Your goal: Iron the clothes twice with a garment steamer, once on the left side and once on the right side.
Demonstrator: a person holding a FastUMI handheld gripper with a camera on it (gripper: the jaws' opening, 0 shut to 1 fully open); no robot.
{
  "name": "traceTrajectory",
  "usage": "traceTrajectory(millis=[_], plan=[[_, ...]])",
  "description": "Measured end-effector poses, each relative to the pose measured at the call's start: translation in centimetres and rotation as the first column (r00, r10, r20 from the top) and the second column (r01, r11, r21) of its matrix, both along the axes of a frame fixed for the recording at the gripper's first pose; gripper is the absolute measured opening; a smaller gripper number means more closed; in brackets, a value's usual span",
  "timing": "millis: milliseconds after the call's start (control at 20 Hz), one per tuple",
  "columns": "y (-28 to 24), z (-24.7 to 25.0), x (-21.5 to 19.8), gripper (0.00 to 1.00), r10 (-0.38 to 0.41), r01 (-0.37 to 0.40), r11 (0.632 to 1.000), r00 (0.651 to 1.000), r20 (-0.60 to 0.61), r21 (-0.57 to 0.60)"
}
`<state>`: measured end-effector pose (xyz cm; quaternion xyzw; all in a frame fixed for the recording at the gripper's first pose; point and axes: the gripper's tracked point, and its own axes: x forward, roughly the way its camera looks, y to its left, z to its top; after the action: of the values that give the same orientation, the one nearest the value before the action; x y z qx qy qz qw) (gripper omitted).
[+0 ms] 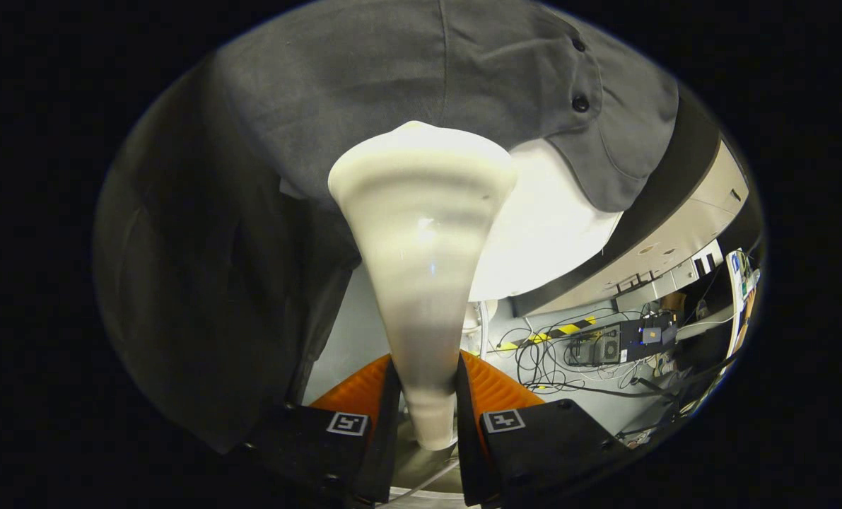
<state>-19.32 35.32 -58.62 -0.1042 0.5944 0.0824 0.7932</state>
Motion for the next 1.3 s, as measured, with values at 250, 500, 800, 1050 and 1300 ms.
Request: traceTrajectory(millis=[250, 500, 800, 1050, 1300], plan=[[-1.9, -1.3, -1.4, 0.45, 0.002, -0.003, 1.000, 0.999, -0.038, -0.008], [-3.8, -2.9, -2.6, 0.45, 0.001, -0.002, 1.000, 0.998, -0.069, -0.011], [-4.7, -3.2, -3.5, 0.45, -0.006, 0.006, 1.000, 0.996, -0.091, -0.005], [-4.0, 0.8, -2.5, 0.45, -0.027, 0.028, 0.999, 0.999, -0.024, 0.025], [-5.0, 8.7, 0.9, 0.45, -0.069, 0.063, 0.995, 0.994, 0.089, 0.076]])
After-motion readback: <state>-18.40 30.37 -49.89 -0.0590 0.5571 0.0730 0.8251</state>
